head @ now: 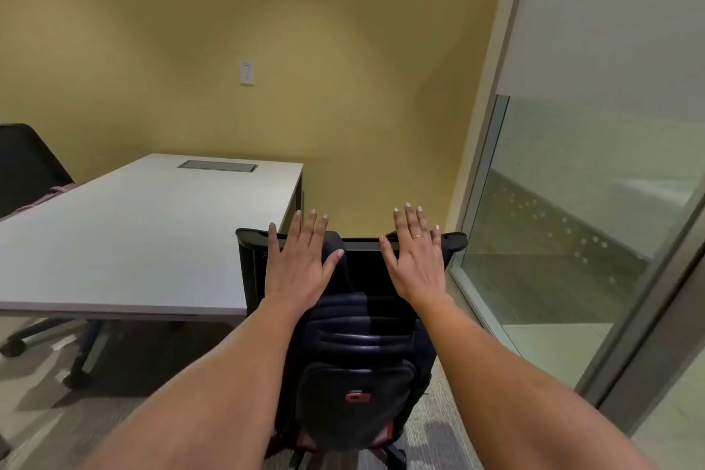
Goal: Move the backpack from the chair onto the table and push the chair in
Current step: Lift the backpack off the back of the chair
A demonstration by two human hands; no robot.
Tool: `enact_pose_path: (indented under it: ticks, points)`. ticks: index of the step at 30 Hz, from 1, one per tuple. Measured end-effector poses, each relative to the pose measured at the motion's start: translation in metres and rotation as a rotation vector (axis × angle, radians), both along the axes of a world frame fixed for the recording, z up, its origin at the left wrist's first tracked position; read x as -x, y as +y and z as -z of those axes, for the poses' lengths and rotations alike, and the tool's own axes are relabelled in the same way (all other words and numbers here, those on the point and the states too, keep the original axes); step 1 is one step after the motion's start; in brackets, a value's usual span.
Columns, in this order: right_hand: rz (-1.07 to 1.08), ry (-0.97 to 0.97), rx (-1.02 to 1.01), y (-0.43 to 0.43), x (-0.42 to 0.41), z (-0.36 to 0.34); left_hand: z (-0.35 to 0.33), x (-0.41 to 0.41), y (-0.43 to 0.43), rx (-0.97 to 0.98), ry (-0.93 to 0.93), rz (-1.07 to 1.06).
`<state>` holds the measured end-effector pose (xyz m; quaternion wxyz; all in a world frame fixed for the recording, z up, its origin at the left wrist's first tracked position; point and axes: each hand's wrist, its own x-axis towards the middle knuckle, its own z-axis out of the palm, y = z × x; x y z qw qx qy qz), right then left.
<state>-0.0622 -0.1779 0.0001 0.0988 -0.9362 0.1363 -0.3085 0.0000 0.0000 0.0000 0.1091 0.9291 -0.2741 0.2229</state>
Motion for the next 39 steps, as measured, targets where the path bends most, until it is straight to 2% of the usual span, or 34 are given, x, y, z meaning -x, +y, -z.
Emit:
enact_pose_path:
  ticks: [12, 16, 27, 31, 36, 39]
  points:
    - [0.016, 0.042, 0.039, -0.018, -0.001, 0.024, 0.014, -0.015, -0.012, -0.028, -0.039, 0.033]
    - [-0.135, 0.097, 0.182, -0.032, 0.000, 0.016, 0.010, -0.019, -0.020, 0.000, -0.007, 0.031]
    - [-0.585, 0.433, 0.489, -0.096, 0.001, -0.032, 0.013, -0.015, -0.021, 0.087, -0.021, 0.029]
    - [-0.606, 0.449, 0.524, -0.109, -0.010, -0.035, 0.012, -0.013, -0.023, 0.114, -0.043, 0.002]
    - [-0.695, 0.403, 0.478, -0.112, -0.018, -0.031, 0.010, -0.008, -0.024, 0.119, -0.054, -0.024]
    - [-0.712, 0.361, 0.519, -0.113, -0.020, -0.032, 0.010, -0.007, -0.026, 0.133, -0.043, -0.040]
